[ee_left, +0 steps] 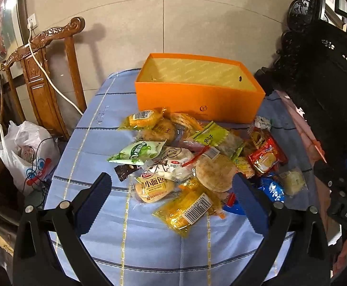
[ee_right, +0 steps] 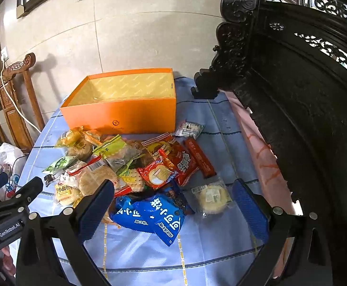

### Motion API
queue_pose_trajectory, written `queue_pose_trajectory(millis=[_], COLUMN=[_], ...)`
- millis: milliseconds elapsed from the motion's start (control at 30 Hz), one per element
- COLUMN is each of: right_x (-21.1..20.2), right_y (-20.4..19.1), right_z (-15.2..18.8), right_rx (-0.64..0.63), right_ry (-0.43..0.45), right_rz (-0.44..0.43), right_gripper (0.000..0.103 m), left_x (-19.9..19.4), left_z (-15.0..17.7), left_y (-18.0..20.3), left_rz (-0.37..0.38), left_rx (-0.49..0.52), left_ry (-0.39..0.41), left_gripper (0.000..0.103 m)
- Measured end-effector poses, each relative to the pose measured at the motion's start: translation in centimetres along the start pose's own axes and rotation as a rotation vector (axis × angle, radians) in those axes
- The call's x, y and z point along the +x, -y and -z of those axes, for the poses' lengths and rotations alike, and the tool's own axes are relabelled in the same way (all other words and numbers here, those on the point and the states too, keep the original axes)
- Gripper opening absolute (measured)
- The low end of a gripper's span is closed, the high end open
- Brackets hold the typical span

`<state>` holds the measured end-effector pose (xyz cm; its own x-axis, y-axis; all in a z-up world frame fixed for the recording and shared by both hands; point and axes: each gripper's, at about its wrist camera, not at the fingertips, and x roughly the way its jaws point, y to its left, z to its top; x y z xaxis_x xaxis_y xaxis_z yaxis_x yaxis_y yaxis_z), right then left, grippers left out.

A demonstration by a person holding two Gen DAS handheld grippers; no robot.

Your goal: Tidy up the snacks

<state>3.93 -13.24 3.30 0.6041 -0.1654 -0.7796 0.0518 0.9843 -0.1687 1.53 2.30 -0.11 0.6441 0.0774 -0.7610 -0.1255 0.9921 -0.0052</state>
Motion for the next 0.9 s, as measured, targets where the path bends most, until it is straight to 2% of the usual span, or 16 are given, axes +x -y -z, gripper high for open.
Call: queue_pose_trajectory(millis=[233, 633, 900], right_x=[0.1, 0.3, 1.1], right_y=[0.1, 0.1, -0.2], right_z=[-0.2, -0.7, -0.3], right_rx=[0.000, -0.008, -0.029], right_ry=[-0.002, 0.019, -0.013], right_rz=[0.001, 0.013, 0.008], right_gripper=[0.100, 0.100, 0.100], left_x=[-0.2, 0.4, 0.6], left_z=[-0.3, -0.6, -0.5], left_y=[0.6, 0.7, 0.8], left_rz=[-0.009, -0.008, 0.019], left_rx=[0.040, 0.037, 0.033], left_ry=[0.029, 0.015, 0.010], left_gripper=[0.099, 0.099, 0.099])
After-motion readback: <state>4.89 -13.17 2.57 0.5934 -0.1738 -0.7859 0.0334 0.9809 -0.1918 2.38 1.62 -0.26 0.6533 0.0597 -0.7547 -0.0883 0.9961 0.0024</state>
